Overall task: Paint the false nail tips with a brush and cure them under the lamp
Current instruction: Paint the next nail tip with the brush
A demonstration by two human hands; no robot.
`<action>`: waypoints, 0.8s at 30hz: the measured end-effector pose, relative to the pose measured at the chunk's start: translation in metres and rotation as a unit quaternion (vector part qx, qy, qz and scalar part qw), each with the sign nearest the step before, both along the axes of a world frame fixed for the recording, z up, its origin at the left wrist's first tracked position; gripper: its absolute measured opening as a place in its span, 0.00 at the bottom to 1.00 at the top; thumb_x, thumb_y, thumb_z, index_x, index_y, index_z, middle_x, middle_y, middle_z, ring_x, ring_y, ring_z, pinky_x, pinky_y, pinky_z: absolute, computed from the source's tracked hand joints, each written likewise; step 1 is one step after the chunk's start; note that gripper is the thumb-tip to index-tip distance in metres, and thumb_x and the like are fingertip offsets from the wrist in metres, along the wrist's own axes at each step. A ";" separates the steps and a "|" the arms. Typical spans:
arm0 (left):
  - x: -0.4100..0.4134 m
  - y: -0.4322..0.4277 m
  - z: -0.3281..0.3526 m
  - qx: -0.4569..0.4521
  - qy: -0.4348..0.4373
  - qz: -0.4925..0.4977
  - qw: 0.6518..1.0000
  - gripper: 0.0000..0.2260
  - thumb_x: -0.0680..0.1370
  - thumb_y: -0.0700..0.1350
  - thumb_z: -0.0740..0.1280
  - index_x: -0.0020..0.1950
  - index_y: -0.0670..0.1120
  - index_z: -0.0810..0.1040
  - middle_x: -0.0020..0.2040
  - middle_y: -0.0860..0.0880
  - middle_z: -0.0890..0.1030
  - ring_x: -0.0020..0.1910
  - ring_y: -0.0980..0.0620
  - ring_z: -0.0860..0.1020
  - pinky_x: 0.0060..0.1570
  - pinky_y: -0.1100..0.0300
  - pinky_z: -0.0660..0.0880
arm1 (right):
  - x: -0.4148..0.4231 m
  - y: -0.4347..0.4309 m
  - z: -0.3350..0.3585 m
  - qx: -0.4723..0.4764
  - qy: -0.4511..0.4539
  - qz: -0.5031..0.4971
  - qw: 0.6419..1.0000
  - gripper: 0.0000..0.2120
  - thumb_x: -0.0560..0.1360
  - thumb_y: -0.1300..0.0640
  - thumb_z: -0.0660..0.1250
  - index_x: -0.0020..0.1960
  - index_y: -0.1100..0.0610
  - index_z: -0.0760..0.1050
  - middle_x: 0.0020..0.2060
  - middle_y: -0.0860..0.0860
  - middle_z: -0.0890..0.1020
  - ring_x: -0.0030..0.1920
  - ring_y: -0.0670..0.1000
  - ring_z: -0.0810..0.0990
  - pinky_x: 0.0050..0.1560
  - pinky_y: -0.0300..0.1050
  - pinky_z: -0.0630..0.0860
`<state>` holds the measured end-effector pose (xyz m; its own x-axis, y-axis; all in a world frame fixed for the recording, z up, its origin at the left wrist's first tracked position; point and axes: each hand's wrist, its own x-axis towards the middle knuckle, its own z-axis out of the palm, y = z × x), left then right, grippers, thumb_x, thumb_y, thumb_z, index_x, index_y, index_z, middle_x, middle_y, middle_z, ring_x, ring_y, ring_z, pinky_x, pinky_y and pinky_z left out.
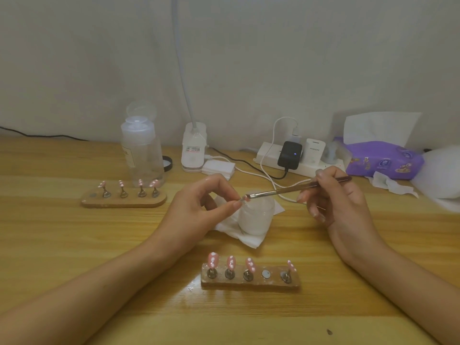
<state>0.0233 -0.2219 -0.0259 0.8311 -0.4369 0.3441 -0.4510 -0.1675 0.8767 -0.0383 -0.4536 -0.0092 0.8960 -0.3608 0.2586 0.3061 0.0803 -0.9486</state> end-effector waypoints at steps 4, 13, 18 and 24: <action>0.001 0.000 -0.001 0.009 -0.018 0.004 1.000 0.03 0.75 0.48 0.73 0.44 0.56 0.81 0.47 0.58 0.83 0.32 0.60 0.73 0.37 0.65 0.75 | 0.001 -0.003 -0.001 0.025 0.014 -0.021 0.999 0.10 0.80 0.54 0.62 0.41 0.55 0.70 0.29 0.53 0.82 0.23 0.46 0.71 0.23 0.35 0.66; -0.003 -0.001 0.000 0.013 -0.047 0.015 0.999 0.04 0.75 0.46 0.73 0.43 0.55 0.81 0.42 0.60 0.82 0.30 0.60 0.71 0.39 0.66 0.75 | 0.003 -0.004 -0.001 0.042 0.017 -0.001 0.999 0.10 0.80 0.54 0.62 0.41 0.55 0.70 0.30 0.54 0.82 0.22 0.46 0.69 0.23 0.35 0.65; -0.002 -0.001 0.000 0.014 -0.052 0.016 0.998 0.03 0.75 0.46 0.73 0.43 0.54 0.81 0.37 0.63 0.80 0.30 0.60 0.71 0.38 0.67 0.75 | 0.003 -0.002 -0.001 0.024 0.018 0.018 0.999 0.09 0.76 0.51 0.64 0.41 0.56 0.70 0.30 0.55 0.82 0.22 0.46 0.69 0.24 0.36 0.64; -0.002 0.000 0.000 0.011 -0.058 0.015 0.998 0.05 0.75 0.46 0.73 0.42 0.55 0.80 0.38 0.60 0.81 0.30 0.59 0.71 0.38 0.64 0.75 | 0.003 -0.001 0.000 0.031 0.014 0.024 0.999 0.10 0.73 0.49 0.65 0.41 0.55 0.70 0.30 0.54 0.83 0.22 0.46 0.69 0.23 0.35 0.64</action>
